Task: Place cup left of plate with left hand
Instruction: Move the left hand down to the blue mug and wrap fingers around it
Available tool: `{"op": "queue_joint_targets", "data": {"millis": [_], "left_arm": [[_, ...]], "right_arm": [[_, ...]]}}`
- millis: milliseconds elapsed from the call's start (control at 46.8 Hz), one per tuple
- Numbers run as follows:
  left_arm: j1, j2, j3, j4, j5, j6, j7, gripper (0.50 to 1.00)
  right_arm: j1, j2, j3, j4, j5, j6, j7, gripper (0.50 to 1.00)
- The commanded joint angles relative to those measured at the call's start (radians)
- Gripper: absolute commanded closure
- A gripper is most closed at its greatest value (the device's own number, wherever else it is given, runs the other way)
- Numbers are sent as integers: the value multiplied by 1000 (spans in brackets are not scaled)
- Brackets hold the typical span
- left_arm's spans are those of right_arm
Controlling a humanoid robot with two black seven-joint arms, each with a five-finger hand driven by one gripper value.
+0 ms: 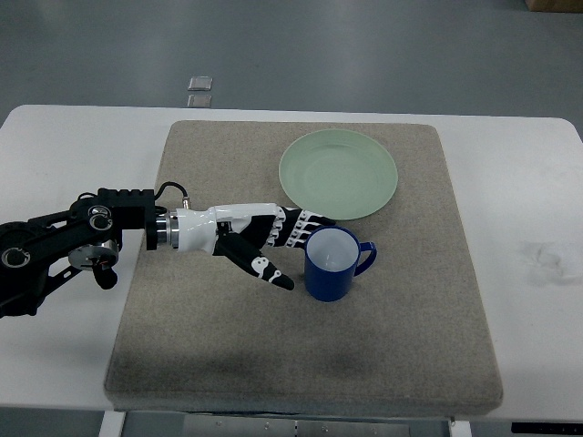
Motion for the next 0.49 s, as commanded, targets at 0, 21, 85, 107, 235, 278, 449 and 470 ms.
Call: {"op": "queue_joint_targets", "data": {"millis": [0,21,85,107,235,278,449,470], "left_arm": [[0,-16,2,8,0,0,0,501],[0,-21,2,16,0,0,1,501],[0,-27,0,33,-1,0,0,501],[0,-29,0,36,-3,0,0,501],[4,-32,-5,44,-12,0,-2,501],[4,-33,-5,50,-13,0,-2,501],[7,-52,-6,74,-17,0,-5,501],[7,-55,-6,76,-17,0,-5,501]], "right_arm": [[0,0,0,0,0,0,0,568],[0,0,0,0,0,0,0,568],[0,0,0,0,0,0,0,568],[0,0,0,0,0,0,0,568],[0,0,0,0,0,0,0,568],[0,0,0,1,0,0,0,568],[0,0,0,0,0,0,0,568],[0,0,0,1,0,0,0,568]]}}
